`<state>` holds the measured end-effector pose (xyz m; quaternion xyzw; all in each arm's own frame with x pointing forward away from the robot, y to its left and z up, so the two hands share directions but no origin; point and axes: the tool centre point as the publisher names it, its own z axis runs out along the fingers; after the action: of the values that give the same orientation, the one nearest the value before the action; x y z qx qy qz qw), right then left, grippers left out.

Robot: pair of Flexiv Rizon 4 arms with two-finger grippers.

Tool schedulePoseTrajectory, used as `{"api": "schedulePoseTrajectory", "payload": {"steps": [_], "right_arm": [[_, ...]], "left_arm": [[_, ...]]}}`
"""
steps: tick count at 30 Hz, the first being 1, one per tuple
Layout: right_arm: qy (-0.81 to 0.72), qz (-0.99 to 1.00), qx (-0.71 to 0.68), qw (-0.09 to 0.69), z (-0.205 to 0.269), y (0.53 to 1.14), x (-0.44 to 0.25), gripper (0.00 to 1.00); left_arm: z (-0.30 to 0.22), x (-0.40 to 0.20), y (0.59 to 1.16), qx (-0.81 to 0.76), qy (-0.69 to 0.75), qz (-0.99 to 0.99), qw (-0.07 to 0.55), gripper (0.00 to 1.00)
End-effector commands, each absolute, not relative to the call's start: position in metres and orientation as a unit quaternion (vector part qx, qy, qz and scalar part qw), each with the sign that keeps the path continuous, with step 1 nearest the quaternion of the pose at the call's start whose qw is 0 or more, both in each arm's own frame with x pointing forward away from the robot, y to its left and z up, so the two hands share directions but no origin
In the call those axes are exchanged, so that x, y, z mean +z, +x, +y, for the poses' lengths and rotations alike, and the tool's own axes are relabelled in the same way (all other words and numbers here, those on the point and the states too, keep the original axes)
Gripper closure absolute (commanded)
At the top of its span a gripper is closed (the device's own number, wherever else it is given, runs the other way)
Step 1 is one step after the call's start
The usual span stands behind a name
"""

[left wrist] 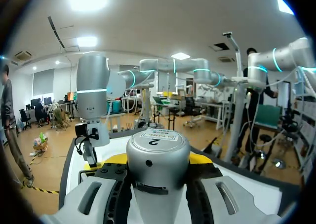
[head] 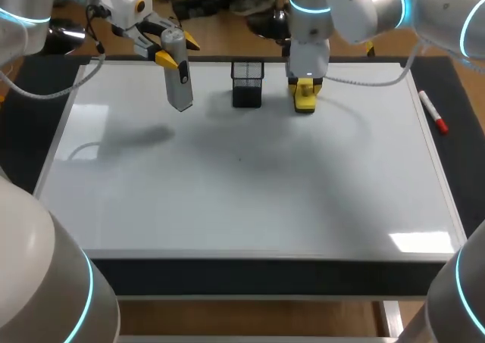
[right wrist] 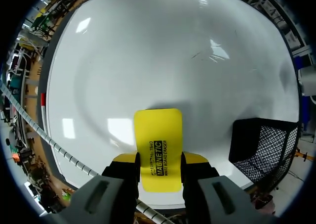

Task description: Pick up the inspection probe, press it on each red-marked spot on the whiteboard one by one, put down the probe, pick up the eraser, and wipe off all the red marks.

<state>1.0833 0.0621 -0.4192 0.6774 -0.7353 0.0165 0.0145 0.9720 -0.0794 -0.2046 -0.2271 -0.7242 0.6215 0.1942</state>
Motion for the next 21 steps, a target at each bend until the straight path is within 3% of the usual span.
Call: {"api": "schedulePoseTrajectory", "payload": {"steps": [1,3,4,5,21], "right_arm": [[0.677,-0.735,0.029,0.024,0.065,1.085,-0.418,0.76],[0.672,-0.74,0.029,0.021,0.063,1.083,-0.415,0.56],[0.669,-0.742,0.033,0.02,0.062,1.082,-0.415,0.05],[0.668,-0.743,0.033,0.019,0.06,1.081,-0.414,0.0],[0.537,-0.841,-0.04,-0.058,0.02,1.056,-0.378,0.0]], "left_arm": [[-0.079,-0.203,0.974,0.621,-0.228,-0.724,0.196,1.0],[-0.079,-0.203,0.974,0.621,-0.228,-0.724,0.196,1.0],[-0.079,-0.203,0.974,0.621,-0.228,-0.724,0.196,1.0],[-0.079,-0.203,0.974,0.621,-0.228,-0.724,0.196,1.0],[-0.079,-0.203,0.974,0.621,-0.228,-0.724,0.196,1.0]]}}
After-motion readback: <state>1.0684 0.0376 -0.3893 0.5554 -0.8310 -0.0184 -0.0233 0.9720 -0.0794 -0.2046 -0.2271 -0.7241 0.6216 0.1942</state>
